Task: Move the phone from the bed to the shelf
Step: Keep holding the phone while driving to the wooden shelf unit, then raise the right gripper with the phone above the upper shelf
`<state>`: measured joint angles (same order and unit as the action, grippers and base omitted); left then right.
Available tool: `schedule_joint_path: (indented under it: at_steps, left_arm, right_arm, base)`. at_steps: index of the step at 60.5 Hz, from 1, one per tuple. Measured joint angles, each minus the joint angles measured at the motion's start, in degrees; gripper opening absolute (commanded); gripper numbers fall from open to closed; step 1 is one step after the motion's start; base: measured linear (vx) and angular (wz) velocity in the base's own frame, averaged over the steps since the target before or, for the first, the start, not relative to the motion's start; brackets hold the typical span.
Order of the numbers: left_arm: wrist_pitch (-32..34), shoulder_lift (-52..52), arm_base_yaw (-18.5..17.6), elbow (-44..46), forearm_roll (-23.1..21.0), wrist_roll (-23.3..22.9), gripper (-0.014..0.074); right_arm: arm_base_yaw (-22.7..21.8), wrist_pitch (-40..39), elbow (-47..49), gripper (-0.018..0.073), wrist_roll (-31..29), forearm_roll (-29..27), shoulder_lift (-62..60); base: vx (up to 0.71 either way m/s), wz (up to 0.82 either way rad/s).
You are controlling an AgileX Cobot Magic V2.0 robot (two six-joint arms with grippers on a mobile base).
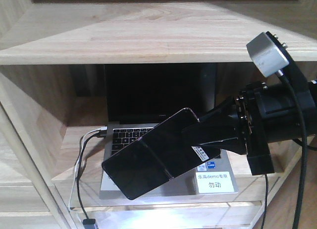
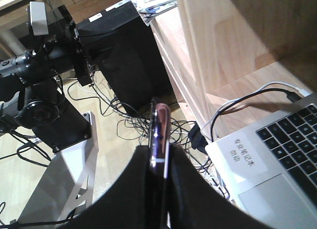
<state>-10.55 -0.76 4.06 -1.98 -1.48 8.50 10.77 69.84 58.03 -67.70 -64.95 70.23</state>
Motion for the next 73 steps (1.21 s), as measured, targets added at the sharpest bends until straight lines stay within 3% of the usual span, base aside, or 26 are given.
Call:
schedule_joint_path:
  at_steps: [73]
  left_arm:
    - [0.0, 0.0, 0.0, 0.0, 0.0, 0.0, 0.0001]
  right_arm:
    - [0.0, 0.1, 0.0, -0.0002, 0.0, -0.4, 0.0]
  base:
    - [0.01, 0.00]
